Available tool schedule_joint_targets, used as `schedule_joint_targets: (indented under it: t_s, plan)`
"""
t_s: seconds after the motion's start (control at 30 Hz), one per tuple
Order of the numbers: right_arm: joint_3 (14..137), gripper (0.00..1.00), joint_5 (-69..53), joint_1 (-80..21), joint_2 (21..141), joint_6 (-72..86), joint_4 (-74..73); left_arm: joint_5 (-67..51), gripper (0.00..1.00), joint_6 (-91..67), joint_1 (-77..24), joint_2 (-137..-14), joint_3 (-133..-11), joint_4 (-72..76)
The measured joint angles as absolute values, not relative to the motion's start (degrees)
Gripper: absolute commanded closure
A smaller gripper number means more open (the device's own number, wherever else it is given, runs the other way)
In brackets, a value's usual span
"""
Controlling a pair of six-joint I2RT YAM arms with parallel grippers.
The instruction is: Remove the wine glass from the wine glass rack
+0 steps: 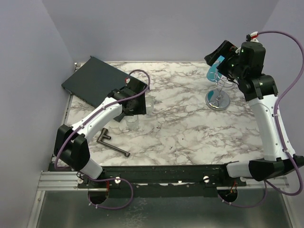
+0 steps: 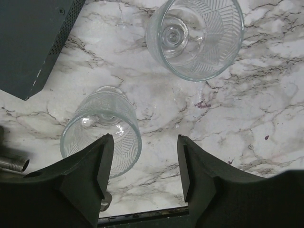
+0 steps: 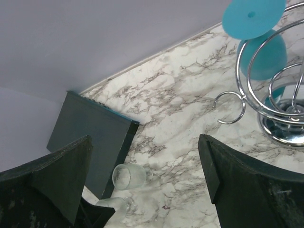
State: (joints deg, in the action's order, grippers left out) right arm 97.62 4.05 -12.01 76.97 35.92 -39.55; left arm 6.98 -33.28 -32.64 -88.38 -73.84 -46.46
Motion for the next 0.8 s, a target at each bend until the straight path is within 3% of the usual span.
schedule_joint_targets:
  t_s: [0.3, 0.47, 0.8]
  plan:
    - [100.88, 0.00, 0.54, 2.02, 78.81, 35.92, -41.63, 7.11, 0.27, -31.79, -32.64, -83.64, -75.81, -48.93]
    - [100.88, 0.01, -2.94, 9.63, 79.18, 36.21, -42.35, 7.14, 0.17, -30.89, -32.64, -81.34, -77.95, -49.74]
    - [98.80, 0.09, -13.67, 24.08, 81.67, 39.20, -41.52, 5.13, 0.06, -29.98, -32.64, -77.08, -82.43, -48.95]
